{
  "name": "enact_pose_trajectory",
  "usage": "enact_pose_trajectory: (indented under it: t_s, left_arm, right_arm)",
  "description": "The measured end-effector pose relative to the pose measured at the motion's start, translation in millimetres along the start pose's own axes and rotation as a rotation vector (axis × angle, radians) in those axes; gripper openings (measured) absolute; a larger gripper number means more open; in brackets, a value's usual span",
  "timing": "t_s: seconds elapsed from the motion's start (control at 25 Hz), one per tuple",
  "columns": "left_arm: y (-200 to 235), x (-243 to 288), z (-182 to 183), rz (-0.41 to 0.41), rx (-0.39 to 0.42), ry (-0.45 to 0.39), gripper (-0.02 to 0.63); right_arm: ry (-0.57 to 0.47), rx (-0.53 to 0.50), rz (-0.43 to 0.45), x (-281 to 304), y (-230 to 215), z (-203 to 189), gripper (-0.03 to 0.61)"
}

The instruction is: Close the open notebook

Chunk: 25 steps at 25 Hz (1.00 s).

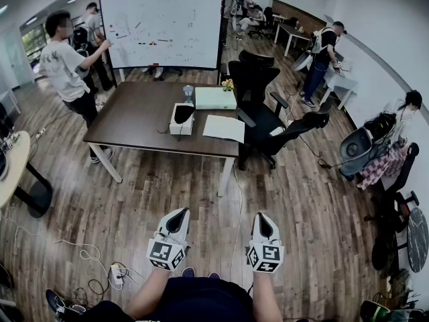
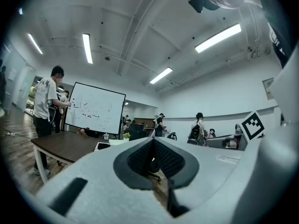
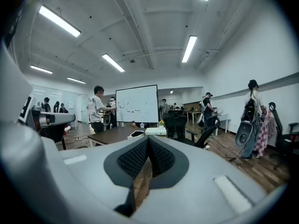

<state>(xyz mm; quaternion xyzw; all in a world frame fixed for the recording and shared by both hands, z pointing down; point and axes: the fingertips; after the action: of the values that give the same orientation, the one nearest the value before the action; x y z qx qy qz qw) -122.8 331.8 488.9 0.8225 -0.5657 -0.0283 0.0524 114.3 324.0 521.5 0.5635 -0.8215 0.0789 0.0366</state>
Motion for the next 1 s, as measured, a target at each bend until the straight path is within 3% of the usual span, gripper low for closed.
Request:
enact_pose_trajectory:
  t_s: [0.52, 1.0]
  left_arm:
    - [-7.3, 2.0, 0.9, 0.013, 0.01, -0.004, -0.005]
    - [-22.3, 13.8, 7.1, 0.057, 0.056, -0.029, -0.005]
  right_arm:
    - [0.012, -0.017, 0.008, -3.6, -7.6, 0.5, 0.011]
    - [-0.041, -0.024, -0.025, -13.4, -39.2, 9.8, 0.009]
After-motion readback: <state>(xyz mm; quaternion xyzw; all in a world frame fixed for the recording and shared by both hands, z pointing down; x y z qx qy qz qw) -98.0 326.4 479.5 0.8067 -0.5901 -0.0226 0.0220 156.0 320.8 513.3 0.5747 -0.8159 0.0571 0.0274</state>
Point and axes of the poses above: the fingertips, and each gripper's own axes: x forward along the fingers, y to its left, z out of its top, and after that the axes turned 8 degrees about z, right-handed
